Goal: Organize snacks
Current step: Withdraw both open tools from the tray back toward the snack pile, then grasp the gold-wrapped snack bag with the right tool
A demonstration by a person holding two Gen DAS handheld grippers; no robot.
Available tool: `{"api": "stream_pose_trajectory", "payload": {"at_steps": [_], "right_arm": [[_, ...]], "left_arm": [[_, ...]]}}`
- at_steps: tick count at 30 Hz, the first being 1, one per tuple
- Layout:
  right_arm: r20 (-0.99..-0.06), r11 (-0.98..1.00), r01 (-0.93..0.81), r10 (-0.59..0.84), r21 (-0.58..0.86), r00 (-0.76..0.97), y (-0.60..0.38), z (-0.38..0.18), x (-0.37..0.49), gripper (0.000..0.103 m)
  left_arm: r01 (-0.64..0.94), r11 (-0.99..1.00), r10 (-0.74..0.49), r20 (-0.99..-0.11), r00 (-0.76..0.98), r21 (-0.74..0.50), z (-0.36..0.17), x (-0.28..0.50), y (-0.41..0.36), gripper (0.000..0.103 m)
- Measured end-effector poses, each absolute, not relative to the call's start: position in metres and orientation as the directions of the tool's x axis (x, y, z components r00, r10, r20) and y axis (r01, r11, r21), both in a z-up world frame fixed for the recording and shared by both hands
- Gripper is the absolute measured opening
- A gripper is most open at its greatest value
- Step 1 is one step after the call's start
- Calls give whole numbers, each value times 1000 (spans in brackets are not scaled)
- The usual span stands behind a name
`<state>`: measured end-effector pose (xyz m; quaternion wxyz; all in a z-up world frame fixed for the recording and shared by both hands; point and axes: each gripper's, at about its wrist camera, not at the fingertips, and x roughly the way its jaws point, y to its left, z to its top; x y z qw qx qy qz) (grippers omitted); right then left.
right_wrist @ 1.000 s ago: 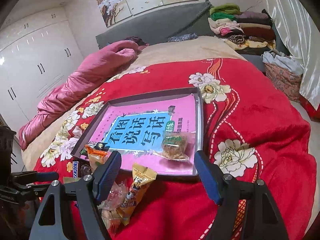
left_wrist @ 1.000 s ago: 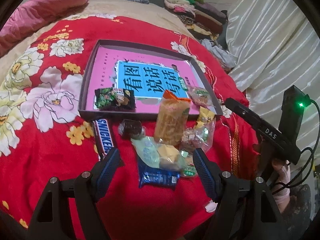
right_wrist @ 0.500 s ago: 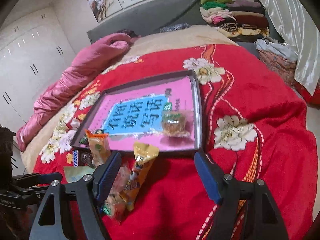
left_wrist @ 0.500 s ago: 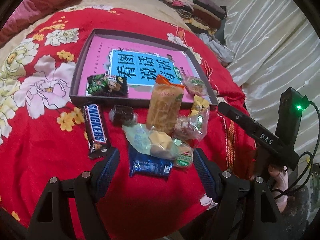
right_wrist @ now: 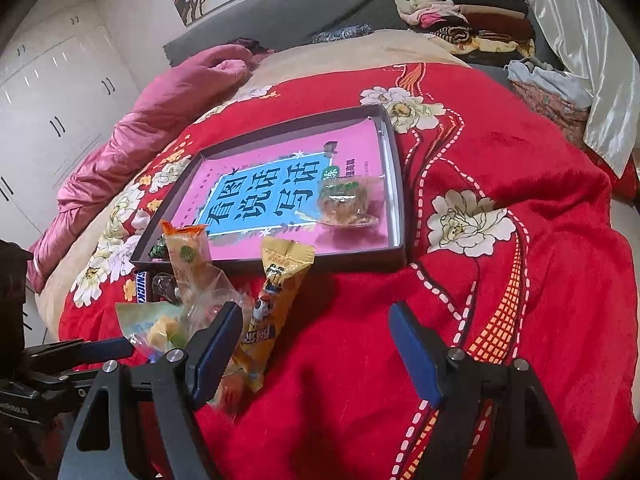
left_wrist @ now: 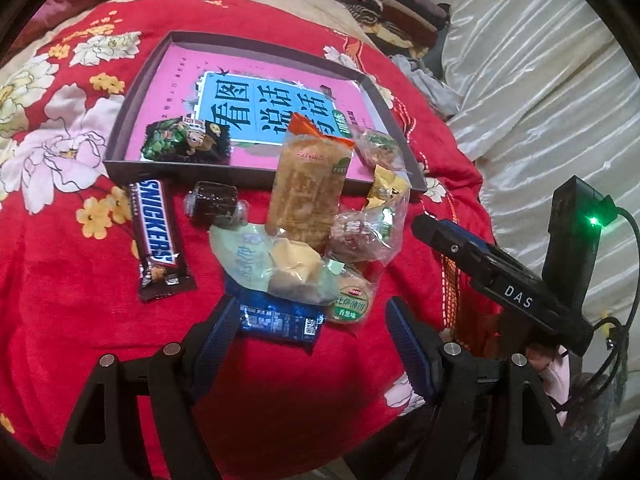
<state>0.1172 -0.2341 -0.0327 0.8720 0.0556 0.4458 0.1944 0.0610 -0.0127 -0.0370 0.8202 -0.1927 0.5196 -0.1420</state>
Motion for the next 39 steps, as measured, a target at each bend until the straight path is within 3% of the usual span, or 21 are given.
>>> {"api": "stream_pose_trajectory", "payload": {"at_steps": [6,14,19,31,35,39], "right_arm": [[-762,918,-287,388,273,519,-232,-36,119,75],[-767,898,-299,433,322,474,-227,-47,125,75],[-759,874,-295,484,388,436,-226,-56,131,64],[-748,842,-317,536,437,392,-213,-66,144,39],[-752,832,-322,550,452,364,-207,-72,149,26],[-750,828,-352,551,436,366,-200,-70,149,19]], "left_arm": [[28,877,-449,-796,406,-480,-44,71,-20,75],[-13,868,-448,-793,413,-497,-51,85,-18,66],[-29,860,-454,-791,411,-509,-56,90,-14,57],[-31,862,-450,-792,413,-506,-63,95,-15,56],[-34,861,-450,-791,415,-508,-64,98,-15,56],[-35,869,-437,-798,414,-494,-65,101,-15,49]]}}
